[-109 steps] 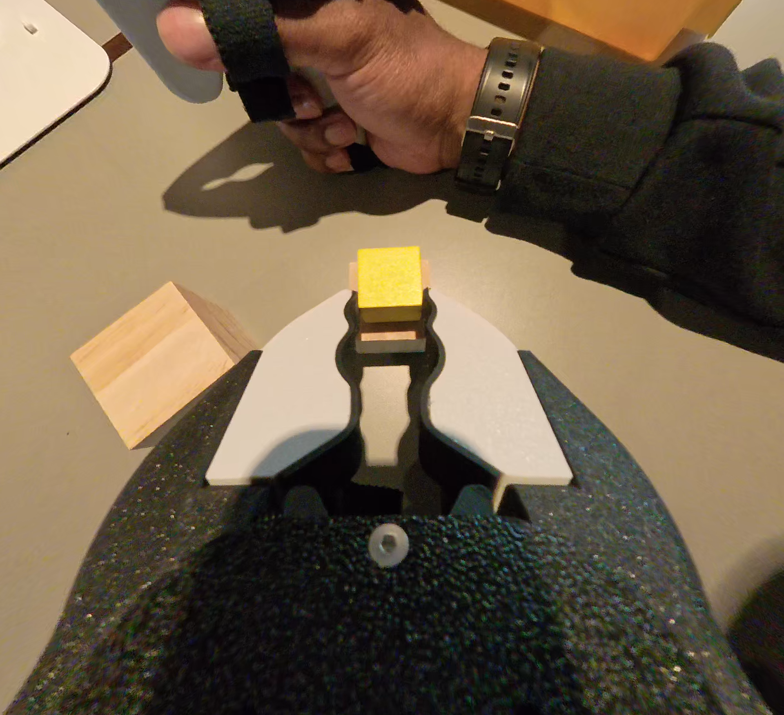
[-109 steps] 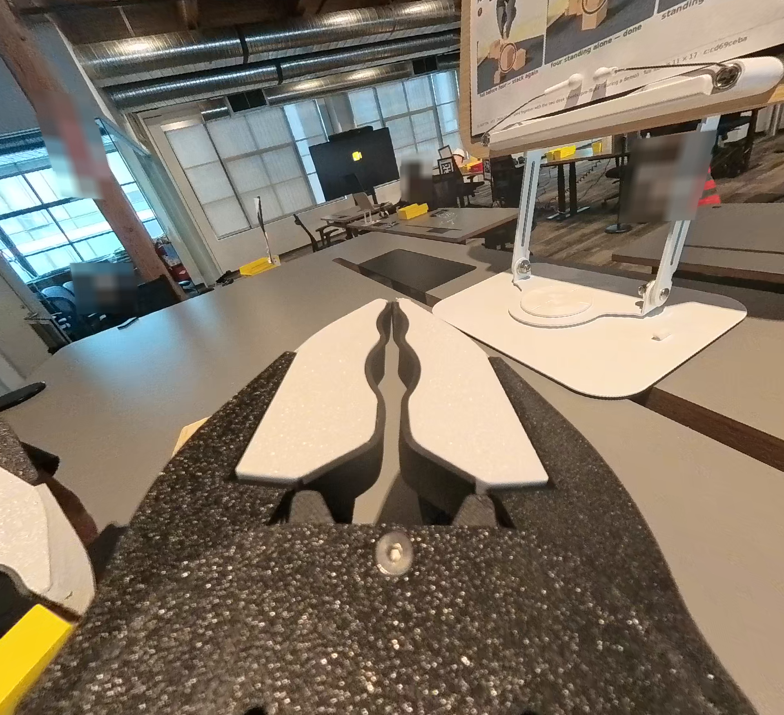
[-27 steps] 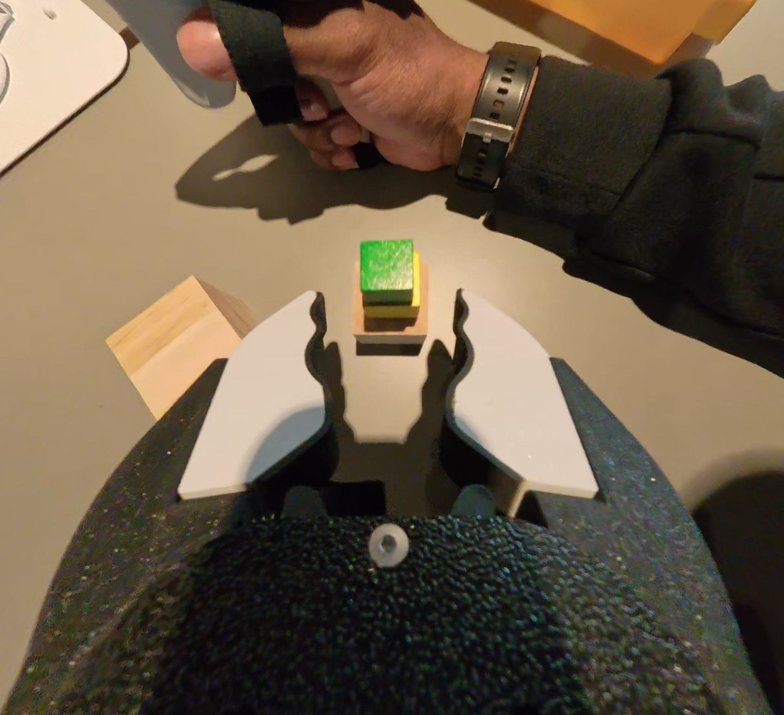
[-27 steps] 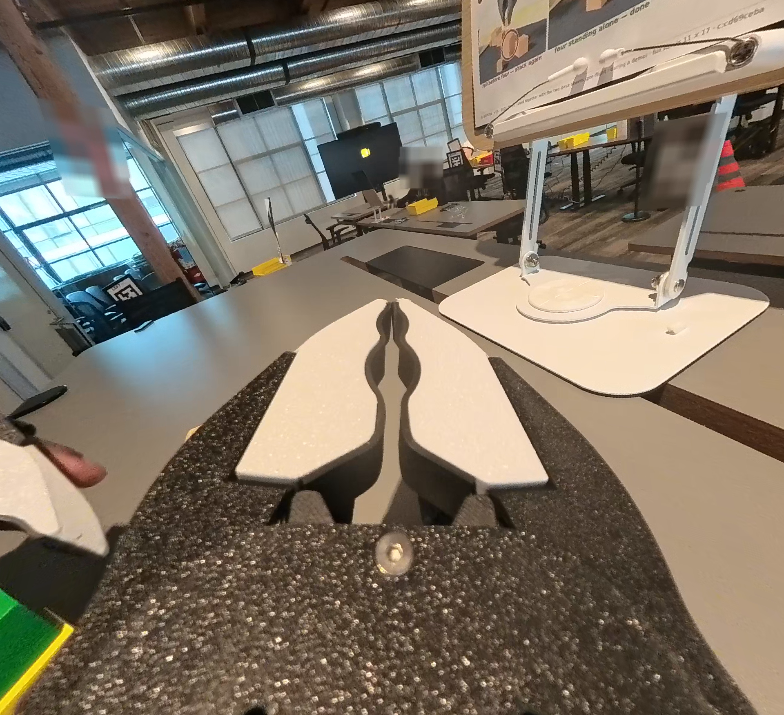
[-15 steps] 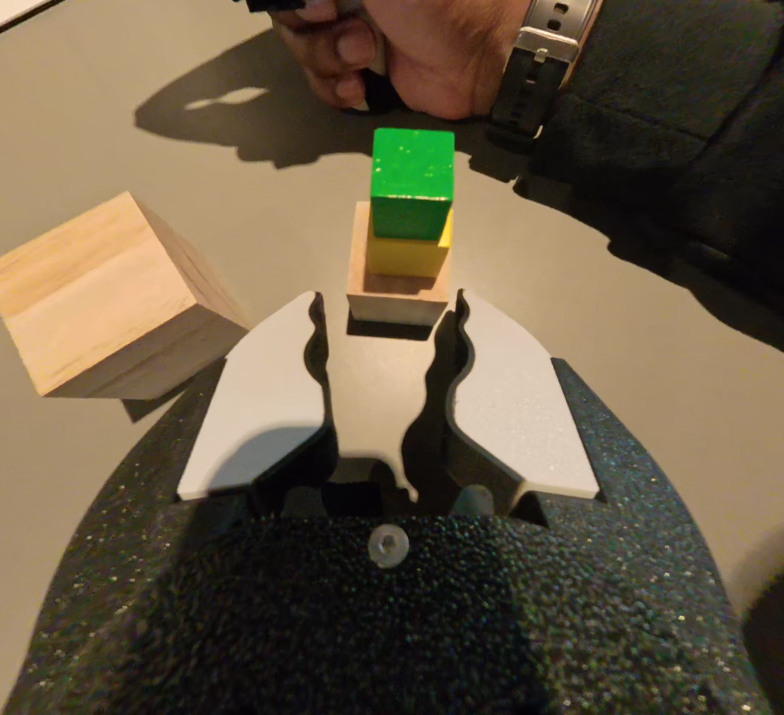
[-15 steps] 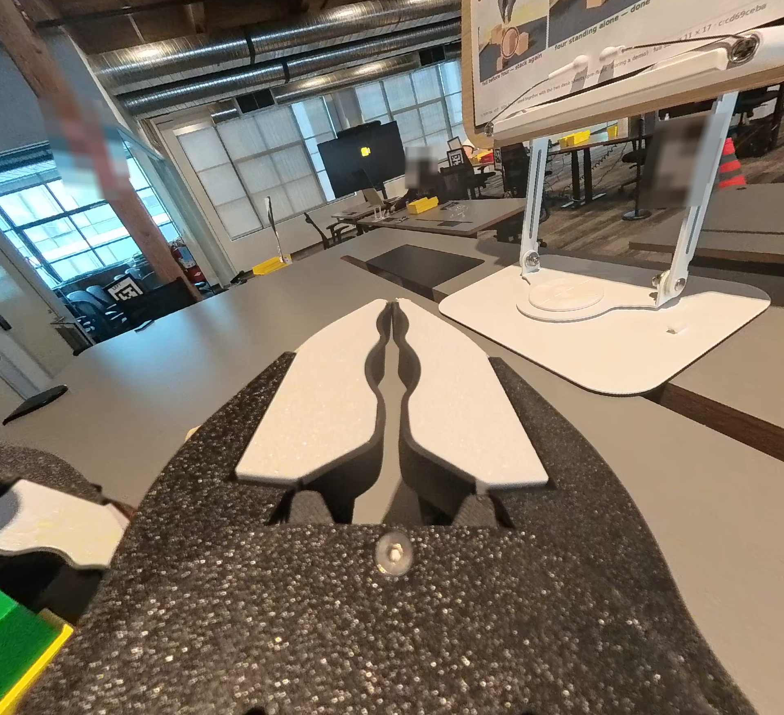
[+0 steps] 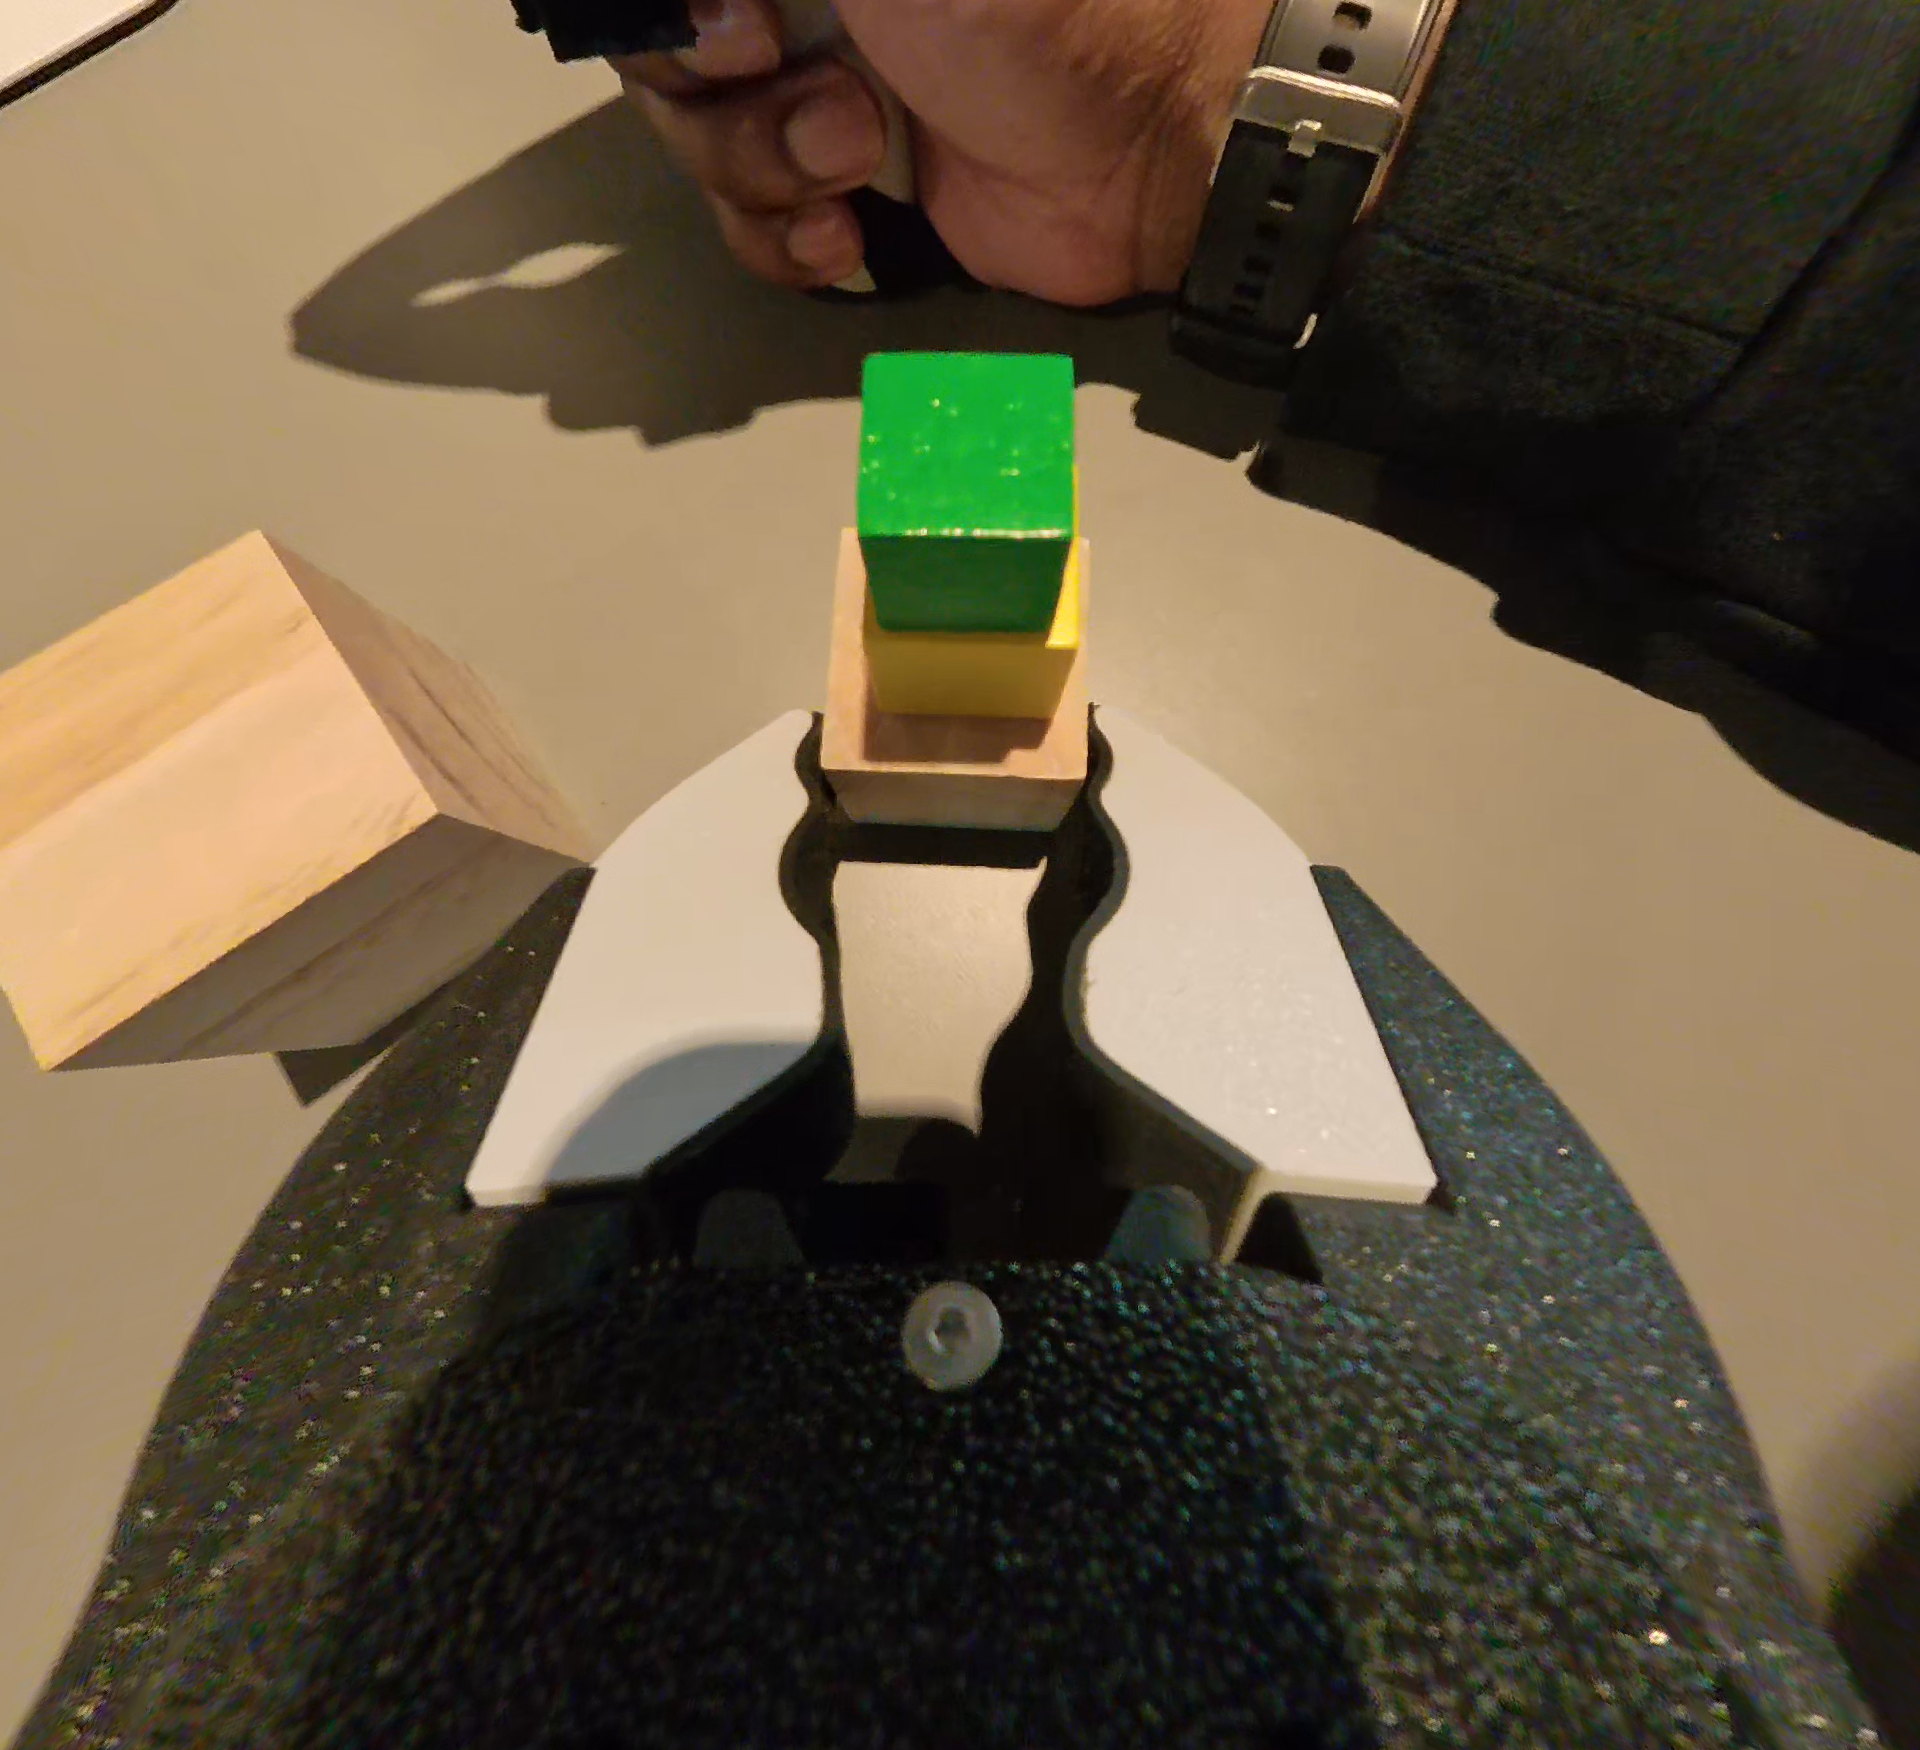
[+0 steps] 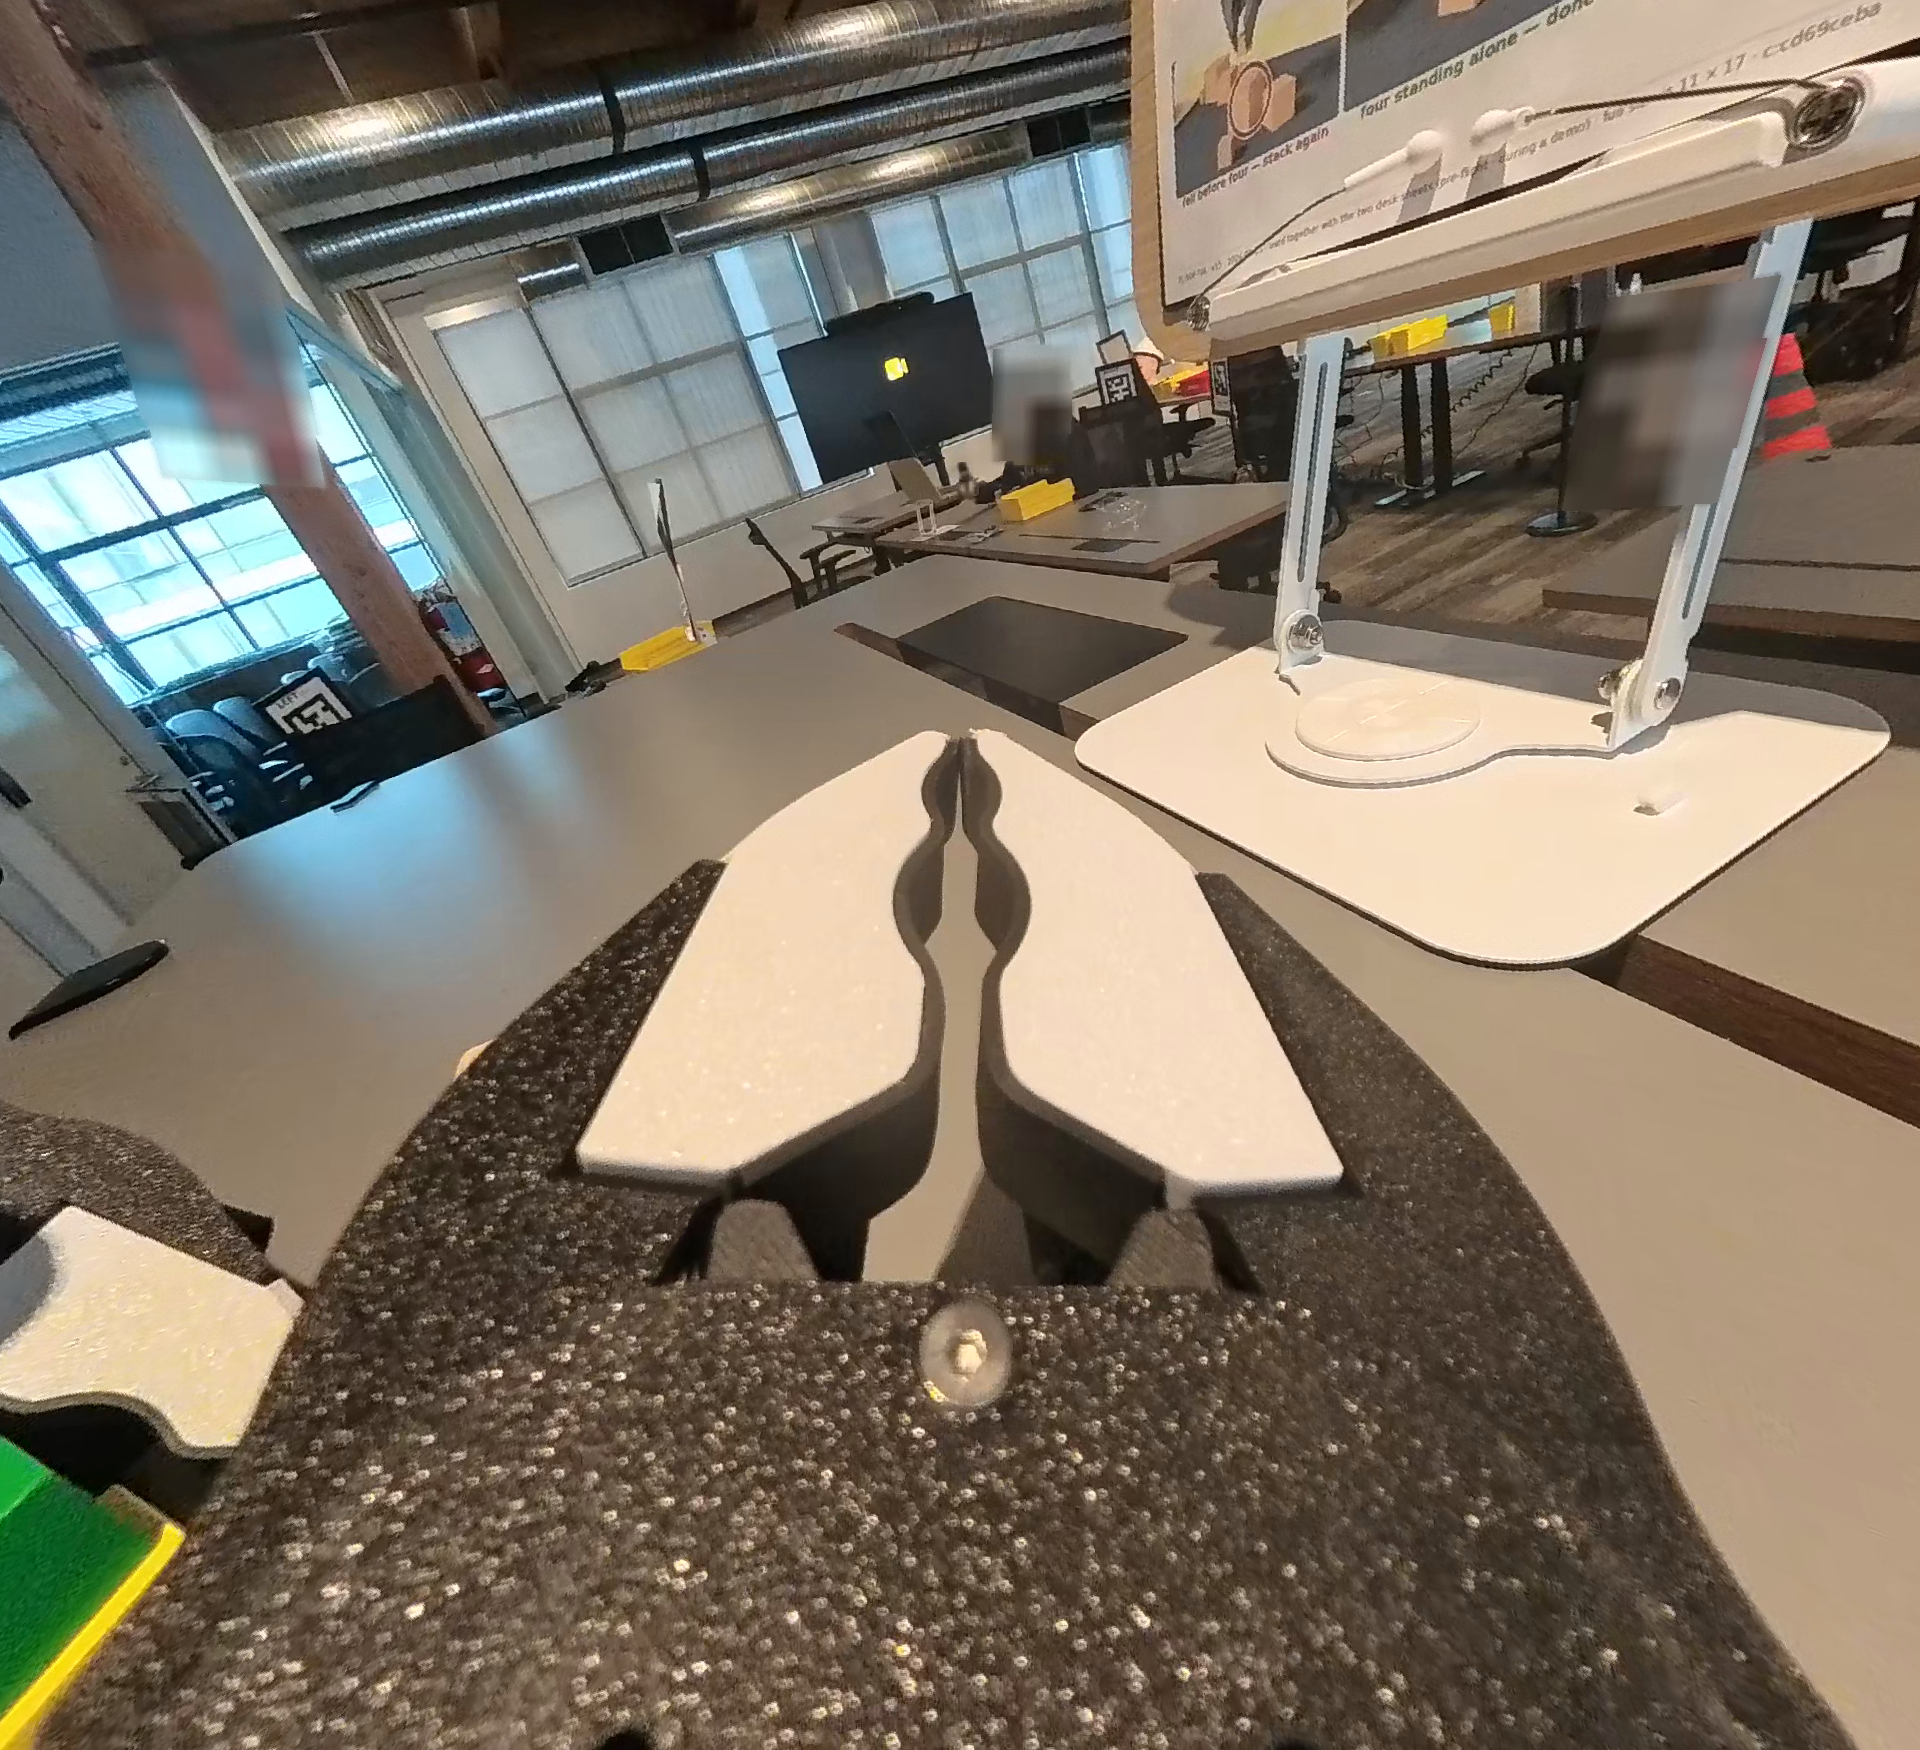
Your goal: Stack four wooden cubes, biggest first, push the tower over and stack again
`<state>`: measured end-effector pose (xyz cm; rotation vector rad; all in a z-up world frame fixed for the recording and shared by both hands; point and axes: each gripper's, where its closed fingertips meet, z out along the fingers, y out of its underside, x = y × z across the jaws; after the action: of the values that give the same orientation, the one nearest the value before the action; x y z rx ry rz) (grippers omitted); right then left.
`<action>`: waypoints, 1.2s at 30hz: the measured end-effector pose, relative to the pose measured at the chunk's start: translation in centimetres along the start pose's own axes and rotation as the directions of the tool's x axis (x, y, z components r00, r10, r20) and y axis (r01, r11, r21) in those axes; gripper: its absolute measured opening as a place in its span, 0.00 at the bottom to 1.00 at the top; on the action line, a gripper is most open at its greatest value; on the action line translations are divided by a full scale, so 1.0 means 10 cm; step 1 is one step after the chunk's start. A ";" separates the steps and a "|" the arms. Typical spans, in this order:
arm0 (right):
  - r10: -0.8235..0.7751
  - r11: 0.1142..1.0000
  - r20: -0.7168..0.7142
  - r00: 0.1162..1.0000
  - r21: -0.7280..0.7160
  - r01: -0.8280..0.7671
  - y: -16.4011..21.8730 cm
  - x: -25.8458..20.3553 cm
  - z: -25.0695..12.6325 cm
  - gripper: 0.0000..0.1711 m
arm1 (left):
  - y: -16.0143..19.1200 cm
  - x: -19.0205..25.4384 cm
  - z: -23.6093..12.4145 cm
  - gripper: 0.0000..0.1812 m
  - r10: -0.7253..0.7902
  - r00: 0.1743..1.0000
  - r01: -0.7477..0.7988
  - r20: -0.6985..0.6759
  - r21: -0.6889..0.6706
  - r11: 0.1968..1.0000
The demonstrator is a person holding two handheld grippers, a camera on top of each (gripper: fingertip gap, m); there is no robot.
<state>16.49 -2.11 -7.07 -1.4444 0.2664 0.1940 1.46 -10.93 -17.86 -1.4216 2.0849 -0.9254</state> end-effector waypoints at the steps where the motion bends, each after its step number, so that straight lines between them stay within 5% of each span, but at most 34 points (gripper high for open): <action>1: 0.000 1.000 0.000 1.000 0.000 0.000 0.00 0.00 0.00 0.00 | 0.00 0.00 0.00 0.24 0.000 1.000 0.000 -0.003 0.001 1.000; 21: 0.001 1.000 0.002 1.000 -0.002 -0.001 0.00 0.00 0.00 0.00 | -0.28 -0.13 -0.36 0.24 0.009 0.999 -0.005 -0.040 0.094 0.996; 36: 0.005 1.000 0.003 1.000 -0.003 -0.005 0.01 0.00 0.00 0.00 | -0.38 -0.81 -0.65 0.24 0.249 0.934 -0.223 -0.256 0.125 0.967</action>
<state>16.46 -2.06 -7.11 -1.4466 0.2672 0.2010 2.33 -2.50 -10.73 -1.0136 2.3114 -1.1523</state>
